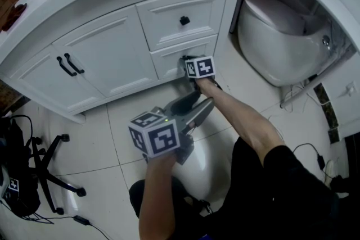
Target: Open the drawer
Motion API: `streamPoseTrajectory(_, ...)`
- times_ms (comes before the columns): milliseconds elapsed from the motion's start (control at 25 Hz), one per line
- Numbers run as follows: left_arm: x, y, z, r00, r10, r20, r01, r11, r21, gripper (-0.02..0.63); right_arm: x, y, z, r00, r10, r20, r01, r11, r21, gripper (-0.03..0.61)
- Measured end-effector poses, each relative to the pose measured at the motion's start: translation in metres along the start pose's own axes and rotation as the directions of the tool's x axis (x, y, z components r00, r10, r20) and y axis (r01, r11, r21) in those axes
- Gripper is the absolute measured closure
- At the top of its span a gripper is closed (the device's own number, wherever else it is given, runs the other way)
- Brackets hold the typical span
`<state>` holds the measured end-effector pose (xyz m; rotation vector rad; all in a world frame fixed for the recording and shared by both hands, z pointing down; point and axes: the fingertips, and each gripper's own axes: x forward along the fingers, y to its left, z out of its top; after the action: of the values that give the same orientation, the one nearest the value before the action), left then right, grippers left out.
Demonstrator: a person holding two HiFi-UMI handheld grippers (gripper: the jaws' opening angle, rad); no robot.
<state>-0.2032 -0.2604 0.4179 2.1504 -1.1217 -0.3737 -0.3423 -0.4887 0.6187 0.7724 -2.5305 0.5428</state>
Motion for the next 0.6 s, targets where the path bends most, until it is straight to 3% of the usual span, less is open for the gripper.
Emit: streamPoseTrajectory(600, 0.002, 0.002, 0.0, 1.0, 0.009, 0.005, -0.009, 1.0, -0.014, 0.391, -0.017, 0.007, -0.014, 0.999, 0.022, -0.039, -0.025, 0.997, -0.073, 0.421)
